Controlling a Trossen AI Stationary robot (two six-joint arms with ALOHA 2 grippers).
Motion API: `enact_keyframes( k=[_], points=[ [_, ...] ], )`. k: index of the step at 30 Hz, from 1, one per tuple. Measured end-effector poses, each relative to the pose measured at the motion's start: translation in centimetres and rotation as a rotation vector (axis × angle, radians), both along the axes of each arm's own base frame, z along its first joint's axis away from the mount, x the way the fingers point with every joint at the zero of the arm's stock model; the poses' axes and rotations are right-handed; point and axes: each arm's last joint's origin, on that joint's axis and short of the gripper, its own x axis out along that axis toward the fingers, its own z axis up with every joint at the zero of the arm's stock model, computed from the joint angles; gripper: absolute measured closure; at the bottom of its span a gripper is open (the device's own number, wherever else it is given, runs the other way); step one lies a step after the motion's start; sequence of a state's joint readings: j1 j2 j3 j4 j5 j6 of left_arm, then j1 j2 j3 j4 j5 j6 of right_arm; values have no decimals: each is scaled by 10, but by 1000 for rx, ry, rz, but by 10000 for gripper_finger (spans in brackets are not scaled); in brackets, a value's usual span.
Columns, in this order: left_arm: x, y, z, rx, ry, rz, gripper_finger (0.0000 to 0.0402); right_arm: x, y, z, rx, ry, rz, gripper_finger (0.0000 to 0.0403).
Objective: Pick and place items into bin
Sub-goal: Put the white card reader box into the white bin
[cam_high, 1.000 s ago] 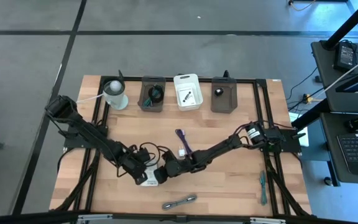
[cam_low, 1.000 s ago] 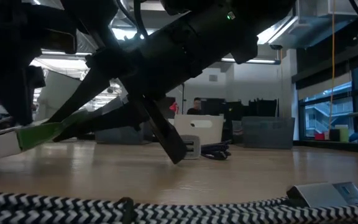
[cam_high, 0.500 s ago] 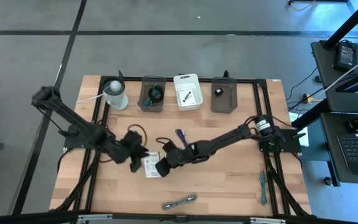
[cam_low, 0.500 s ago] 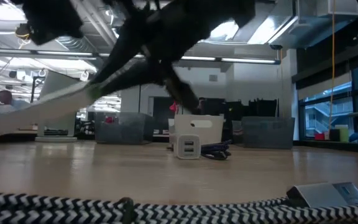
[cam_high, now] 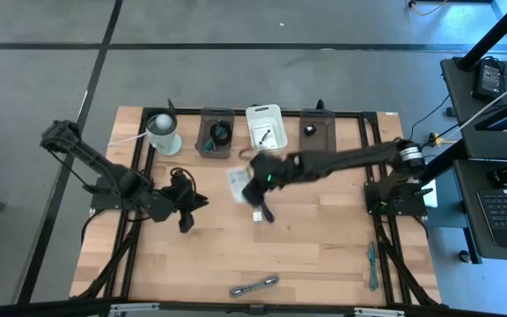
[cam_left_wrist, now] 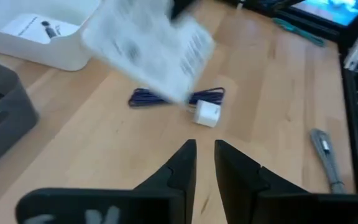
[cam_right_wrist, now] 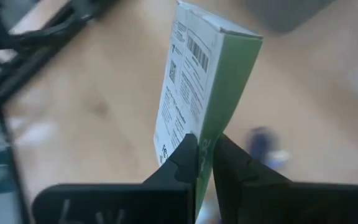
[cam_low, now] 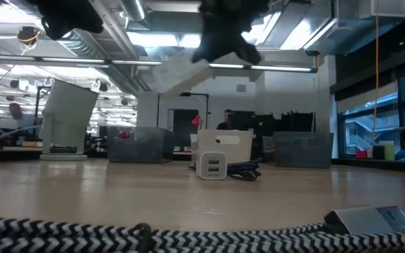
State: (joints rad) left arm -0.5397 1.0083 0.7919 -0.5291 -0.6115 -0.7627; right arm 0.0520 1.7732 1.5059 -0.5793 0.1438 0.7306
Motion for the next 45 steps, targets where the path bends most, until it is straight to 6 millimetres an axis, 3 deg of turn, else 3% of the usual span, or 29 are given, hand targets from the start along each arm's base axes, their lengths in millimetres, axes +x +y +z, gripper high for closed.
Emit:
enact_keyframes(
  k=[6, 11, 17, 21, 24, 28, 33, 41, 45],
  points=[
    [13, 15, -8, -11, 56, 74, 368, -36, -63, 28, -119, 69, -23, 377],
    [21, 35, -13, 11, 113, 125, 382, -66, -116, 44, -166, 16, -59, 377],
    [26, 55, -13, 31, 116, 201, 392, -89, -178, 41, -129, -56, -71, 377],
    [27, 64, -12, 51, 125, 225, 395, -90, -211, 34, -107, -140, -65, 378],
    [28, 69, -12, 53, 127, 251, 396, -88, -234, 17, -65, -146, -77, 378],
    [28, 74, -12, 51, 128, 275, 396, -79, -253, -17, 17, -86, -82, 378],
    [29, 76, -12, 36, 122, 293, 398, -65, -264, -43, 79, -27, -67, 378],
    [29, 76, -12, 35, 121, 296, 398, -57, -272, -66, 116, 51, -41, 355],
    [28, 76, -12, 22, 116, 307, 399, -56, -272, -67, 110, 53, -32, 346]
  ],
)
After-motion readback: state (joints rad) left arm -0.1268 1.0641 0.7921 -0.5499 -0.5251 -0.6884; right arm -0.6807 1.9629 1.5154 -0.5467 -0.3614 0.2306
